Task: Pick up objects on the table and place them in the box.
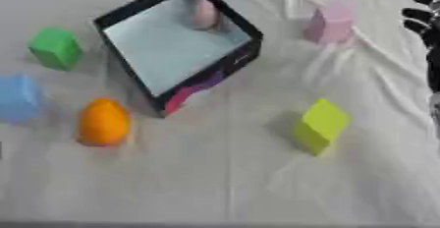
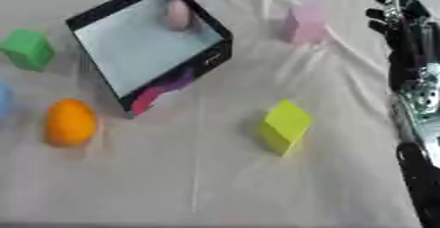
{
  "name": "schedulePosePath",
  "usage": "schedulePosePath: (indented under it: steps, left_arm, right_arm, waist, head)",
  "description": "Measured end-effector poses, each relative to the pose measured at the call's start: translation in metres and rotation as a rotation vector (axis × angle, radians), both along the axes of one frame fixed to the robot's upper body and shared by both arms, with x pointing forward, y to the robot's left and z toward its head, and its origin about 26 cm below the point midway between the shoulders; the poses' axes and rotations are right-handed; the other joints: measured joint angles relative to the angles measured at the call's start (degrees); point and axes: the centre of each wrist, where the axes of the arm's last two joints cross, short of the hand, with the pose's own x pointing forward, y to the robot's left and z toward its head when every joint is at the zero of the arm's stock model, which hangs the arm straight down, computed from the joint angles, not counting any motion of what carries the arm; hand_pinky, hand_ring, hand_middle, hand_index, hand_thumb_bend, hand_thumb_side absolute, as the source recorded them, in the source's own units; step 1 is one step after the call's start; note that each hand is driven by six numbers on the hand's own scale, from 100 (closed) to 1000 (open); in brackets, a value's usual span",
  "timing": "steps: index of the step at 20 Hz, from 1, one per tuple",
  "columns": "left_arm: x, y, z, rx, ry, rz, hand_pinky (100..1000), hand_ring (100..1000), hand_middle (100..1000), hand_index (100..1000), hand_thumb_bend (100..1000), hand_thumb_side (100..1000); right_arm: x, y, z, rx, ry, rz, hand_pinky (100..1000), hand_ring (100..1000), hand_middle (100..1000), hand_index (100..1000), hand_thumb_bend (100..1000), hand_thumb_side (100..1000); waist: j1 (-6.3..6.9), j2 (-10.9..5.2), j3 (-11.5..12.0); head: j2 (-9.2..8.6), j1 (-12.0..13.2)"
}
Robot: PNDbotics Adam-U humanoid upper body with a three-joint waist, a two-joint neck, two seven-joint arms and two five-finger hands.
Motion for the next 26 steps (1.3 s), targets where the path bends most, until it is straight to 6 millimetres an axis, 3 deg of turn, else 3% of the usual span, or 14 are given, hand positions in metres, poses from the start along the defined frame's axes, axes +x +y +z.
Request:
schedulePosePath:
  steps: [18,22,26]
  left_arm:
    - [0.000,0.000,0.000,-0.002,-0.002,0.002,821,762,796,813,194,703]
    - [0.000,0.000,0.000,-0.001,-0.002,0.003,821,762,796,813,193,703]
    - [0.000,0.001,0.000,0.001,0.000,0.004,821,762,796,813,191,706]
  right_arm:
    - [0.002,0.002,0.005,-0.022,0.002,0.025,836,792,805,816,100,669]
    - [0.001,-0.005,0.021,-0.101,0.018,0.078,841,803,812,824,100,642]
    - [-0.006,-0.011,0.053,-0.274,0.046,0.165,851,824,829,848,100,651]
  waist:
    - [0.00,0.00,-0.01]
    - [-0.02,0.00,-0.34]
    - [-0.03,0.00,-0.42]
  head:
    - [-0.19,1.01]
    - [-0.17,1.19]
    - [-0.13,1.19]
